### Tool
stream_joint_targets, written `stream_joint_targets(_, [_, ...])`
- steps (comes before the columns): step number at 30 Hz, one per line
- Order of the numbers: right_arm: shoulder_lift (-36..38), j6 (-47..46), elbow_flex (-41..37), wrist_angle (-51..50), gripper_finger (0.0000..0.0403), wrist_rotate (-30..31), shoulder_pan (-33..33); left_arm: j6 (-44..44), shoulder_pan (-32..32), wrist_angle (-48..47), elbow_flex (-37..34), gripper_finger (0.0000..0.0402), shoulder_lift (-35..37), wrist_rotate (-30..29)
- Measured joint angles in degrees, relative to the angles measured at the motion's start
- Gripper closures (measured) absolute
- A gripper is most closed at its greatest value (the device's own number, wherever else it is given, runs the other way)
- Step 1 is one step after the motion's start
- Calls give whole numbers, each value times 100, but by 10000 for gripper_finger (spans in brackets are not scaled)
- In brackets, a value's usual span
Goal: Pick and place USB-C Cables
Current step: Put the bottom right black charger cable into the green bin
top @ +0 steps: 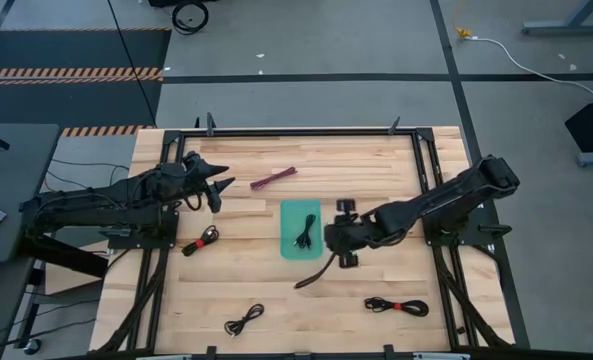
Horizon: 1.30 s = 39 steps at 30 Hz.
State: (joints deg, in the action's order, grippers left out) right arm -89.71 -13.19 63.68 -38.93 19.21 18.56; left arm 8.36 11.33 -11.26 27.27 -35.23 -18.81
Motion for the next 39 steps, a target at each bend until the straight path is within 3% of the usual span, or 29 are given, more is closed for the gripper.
stream_joint_targets(3, [37, -956, 0, -495, 258, -1120, 82, -25, 0, 78, 0, 212, -2, 0])
stream_joint_targets(7, [6, -1777, 0, -822, 259, -2148, 240, -284, 2, 326, 0, 212, 0, 0])
stream_joint_targets(15, [2, -2901, -2, -875, 259, -3068, 780, -762, 0, 886, 0, 212, 0, -2])
stream_joint_targets(22, [-16, -4034, -2, -876, 261, -3041, 1524, -1320, 13, 1464, -2, 212, -2, -2])
stream_joint_targets(27, [-26, -4708, -2, -886, 261, -2499, 2058, -1376, 13, 1819, -2, 212, 0, 0])
stream_joint_targets(39, [-227, -6032, -2, -831, 238, -1944, 2793, -428, -183, 1076, -2, 212, -2, 92])
